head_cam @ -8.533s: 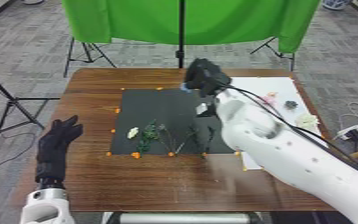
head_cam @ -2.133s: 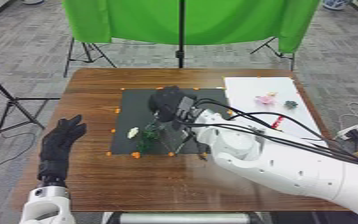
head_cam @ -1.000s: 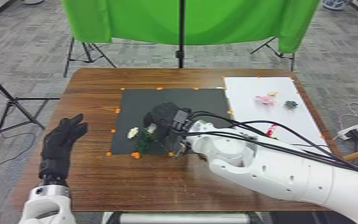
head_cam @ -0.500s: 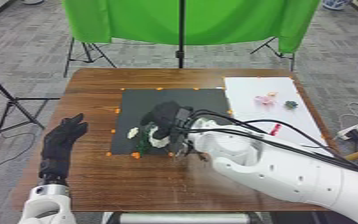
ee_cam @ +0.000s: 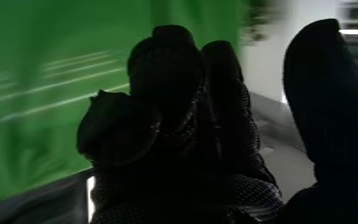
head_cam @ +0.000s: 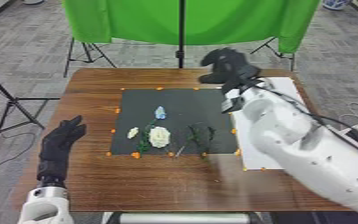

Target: Arrange flowers

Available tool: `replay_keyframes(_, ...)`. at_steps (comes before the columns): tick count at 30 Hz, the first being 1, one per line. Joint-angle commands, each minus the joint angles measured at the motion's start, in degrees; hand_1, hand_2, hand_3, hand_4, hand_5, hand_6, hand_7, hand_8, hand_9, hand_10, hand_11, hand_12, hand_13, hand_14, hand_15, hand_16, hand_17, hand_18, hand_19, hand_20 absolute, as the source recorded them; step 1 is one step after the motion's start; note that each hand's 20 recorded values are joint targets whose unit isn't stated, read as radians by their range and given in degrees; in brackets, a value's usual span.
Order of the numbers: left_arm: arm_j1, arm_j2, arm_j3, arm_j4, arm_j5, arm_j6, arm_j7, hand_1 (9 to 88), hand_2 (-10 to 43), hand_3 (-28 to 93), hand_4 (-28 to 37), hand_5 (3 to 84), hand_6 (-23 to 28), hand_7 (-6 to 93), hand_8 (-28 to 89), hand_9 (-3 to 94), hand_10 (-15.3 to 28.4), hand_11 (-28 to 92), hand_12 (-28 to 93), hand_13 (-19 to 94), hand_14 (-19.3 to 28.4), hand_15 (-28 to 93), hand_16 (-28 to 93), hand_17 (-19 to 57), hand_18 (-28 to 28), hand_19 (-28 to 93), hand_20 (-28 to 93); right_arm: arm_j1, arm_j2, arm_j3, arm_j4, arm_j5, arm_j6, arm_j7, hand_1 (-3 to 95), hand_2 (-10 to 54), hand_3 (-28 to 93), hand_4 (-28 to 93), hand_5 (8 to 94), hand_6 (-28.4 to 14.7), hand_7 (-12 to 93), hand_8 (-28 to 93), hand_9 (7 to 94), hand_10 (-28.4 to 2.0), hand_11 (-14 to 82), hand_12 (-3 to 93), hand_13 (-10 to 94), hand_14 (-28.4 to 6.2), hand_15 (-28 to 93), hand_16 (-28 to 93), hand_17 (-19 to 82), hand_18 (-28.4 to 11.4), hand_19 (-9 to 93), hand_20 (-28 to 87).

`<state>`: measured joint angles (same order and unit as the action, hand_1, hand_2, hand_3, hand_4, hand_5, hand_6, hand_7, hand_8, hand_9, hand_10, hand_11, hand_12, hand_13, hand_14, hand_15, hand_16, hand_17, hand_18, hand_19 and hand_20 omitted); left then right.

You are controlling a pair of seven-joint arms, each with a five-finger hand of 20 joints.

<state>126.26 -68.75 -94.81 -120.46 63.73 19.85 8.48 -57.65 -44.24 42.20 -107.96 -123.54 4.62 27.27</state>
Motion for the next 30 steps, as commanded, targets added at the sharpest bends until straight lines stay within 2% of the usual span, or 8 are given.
replay_keyframes(1,0.54,-0.58,0.05,-0.08,0.36,-0.02,-0.68,20.8,7.2,61,-28.3,47.4,4.5,11.6,-6,44.4,14.5,18,12,30,17.7,25,0,-0.6,13.6,13,21,1.49,3.24,4.26,11.75,1.31,-6.54,4.86,35.7,-9.5,64,-15,58.5,0.5,11,-8,68.6,-15.2,14.4,20.3,82,-6.4,59,34,57,-13.3,93,50)
replay_keyframes(11,0.46,-0.77,0.13,-0.11,0.39,-0.12,-0.87,20.8,7.2,61,-28.3,47.4,4.4,11.6,-6,44.4,14.5,18,12,30,17.7,25,0,-0.7,13.6,13,21,1.90,2.49,0.47,20.05,1.49,-12.56,5.89,35.3,-9.5,64,-15,57.9,0.6,11,-8,68.5,-14.9,14.6,20.4,82,-6.7,59,33,57,-13.5,93,50)
replay_keyframes(20,0.74,-0.81,0.01,-0.25,0.36,0.21,-1.07,20.6,7.2,62,-28.3,47.4,4.5,11.6,-6,44.4,14.5,18,12,30,17.7,25,0,-0.7,13.6,13,21,0.86,1.28,-2.22,25.81,-1.93,-13.02,6.07,35.1,-9.5,64,-16,57.6,0.9,11,-8,67.3,-15.0,14.3,20.3,82,-6.5,59,33,57,-13.6,93,50)
replay_keyframes(23,0.69,-0.87,0.07,-0.25,0.40,0.21,-1.13,20.7,7.2,62,-28.3,47.4,4.6,11.6,-6,44.4,14.5,18,12,30,17.8,25,0,-0.7,13.6,13,21,0.38,1.28,-4.08,26.94,-3.03,-7.84,4.73,36.6,-9.5,64,-16,57.6,0.9,12,-8,67.3,-14.9,14.3,20.3,82,-6.5,59,33,57,-13.6,93,50)
replay_keyframes(25,0.68,-0.87,0.04,-0.25,0.37,0.14,-1.14,20.6,7.2,62,-28.3,47.4,4.6,11.5,-6,44.4,14.5,18,12,30,17.8,25,0,-0.7,13.6,13,20,0.70,1.33,-6.14,27.75,-3.59,-2.73,4.11,41.9,-9.5,65,-18,60.4,1.9,14,-9,70.1,-13.2,15.9,20.2,83,-5.5,59,33,58,-12.9,93,50)
replay_keyframes(28,0.75,-0.83,-0.01,-0.27,0.35,0.21,-1.09,20.6,7.2,62,-28.3,47.3,4.6,11.5,-6,44.4,14.6,18,12,30,17.7,25,0,-0.7,13.6,13,21,0.97,1.31,-7.54,28.57,-4.14,3.48,2.41,52.2,-9.5,58,-19,68.9,1.8,17,2,78.8,-9.9,13.6,26.6,87,-3.7,59,34,62,-11.5,93,52)
replay_keyframes(30,0.71,-0.81,0.02,-0.30,0.39,0.18,-1.15,20.8,7.2,62,-28.3,47.3,4.6,11.5,-6,44.4,14.6,18,12,30,17.7,25,0,-0.7,13.6,13,21,0.34,1.62,-6.70,27.36,-4.80,5.85,1.91,58.4,-9.5,55,-19,76.2,2.0,19,6,86.1,-8.9,8.2,32.6,89,-2.9,59,34,64,-10.9,93,54)
